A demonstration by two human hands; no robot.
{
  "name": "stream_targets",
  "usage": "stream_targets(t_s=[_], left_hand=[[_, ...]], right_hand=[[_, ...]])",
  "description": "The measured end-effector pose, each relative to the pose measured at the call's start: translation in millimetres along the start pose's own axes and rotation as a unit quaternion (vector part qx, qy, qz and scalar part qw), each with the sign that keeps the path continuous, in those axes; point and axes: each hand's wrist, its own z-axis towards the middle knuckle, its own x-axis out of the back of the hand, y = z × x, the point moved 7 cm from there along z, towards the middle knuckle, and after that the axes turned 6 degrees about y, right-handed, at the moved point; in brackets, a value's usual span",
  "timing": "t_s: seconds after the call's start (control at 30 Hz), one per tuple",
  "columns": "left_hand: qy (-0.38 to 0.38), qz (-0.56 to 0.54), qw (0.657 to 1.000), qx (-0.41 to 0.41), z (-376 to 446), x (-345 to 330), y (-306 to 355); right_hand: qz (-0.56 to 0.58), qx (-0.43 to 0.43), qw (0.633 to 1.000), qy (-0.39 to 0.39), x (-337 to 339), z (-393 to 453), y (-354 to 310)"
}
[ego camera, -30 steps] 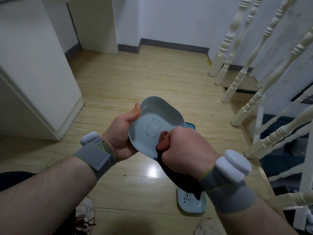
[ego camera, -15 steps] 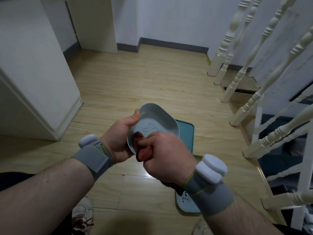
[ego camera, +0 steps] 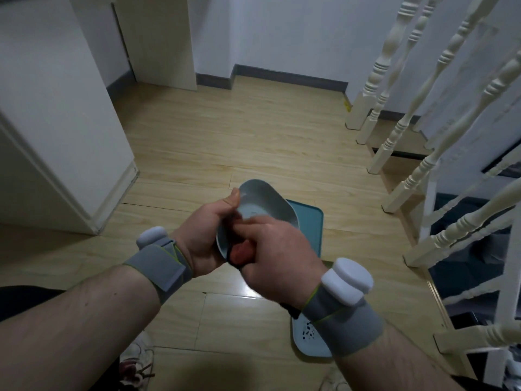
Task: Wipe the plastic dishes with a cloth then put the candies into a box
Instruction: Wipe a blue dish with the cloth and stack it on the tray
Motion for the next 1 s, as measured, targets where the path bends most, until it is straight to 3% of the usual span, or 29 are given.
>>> stream_targets(t_s=[0.13, 0.33, 0.47, 0.6, 0.73, 0.8, 0.83, 0.9, 0.93, 1.0], left_hand=[[0.017, -0.014, 1.000, -0.015, 4.5, 6.3, 5.6], [0.080, -0.060, 0.991, -0.087, 3.2, 21.6, 37.8], [0.132, -0.088, 0.981, -0.113, 4.1, 39.6, 49.5], [0.126, -0.115, 0.982, -0.086, 5.0, 40.4, 44.2], [0.089, -0.056, 0.994, -0.018, 4.5, 29.5, 28.2], [0.152, 0.028, 0.987, -0.035, 5.2, 36.8, 30.9], [0.207, 0.128, 0.967, -0.072, 6.0, 45.3, 37.0], [0.284, 0.378, 0.862, -0.183, 1.0, 50.4, 54.8], [0.270, 0.454, 0.812, -0.247, -4.1, 41.3, 60.8], [0.167, 0.542, 0.751, -0.338, -13.7, 12.9, 59.0]], right_hand=[[0.036, -0.021, 0.999, -0.024, -1.9, -2.6, 6.5], [0.107, -0.109, 0.986, 0.067, 32.8, -4.2, 42.4], [0.121, -0.126, 0.985, 0.016, 32.0, -8.1, 54.5], [0.102, -0.102, 0.989, -0.019, 11.7, -8.9, 54.6], [0.074, -0.103, 0.992, 0.018, 7.1, -6.8, 56.4], [0.062, -0.115, 0.991, 0.039, 8.9, -6.2, 61.2], [0.048, -0.119, 0.991, 0.044, 10.0, -5.5, 63.9], [0.020, -0.127, 0.991, 0.039, 11.2, -5.1, 66.9], [0.012, -0.130, 0.991, 0.037, 11.6, -5.3, 67.2], [0.008, -0.134, 0.990, 0.033, 11.0, -5.1, 66.1]])
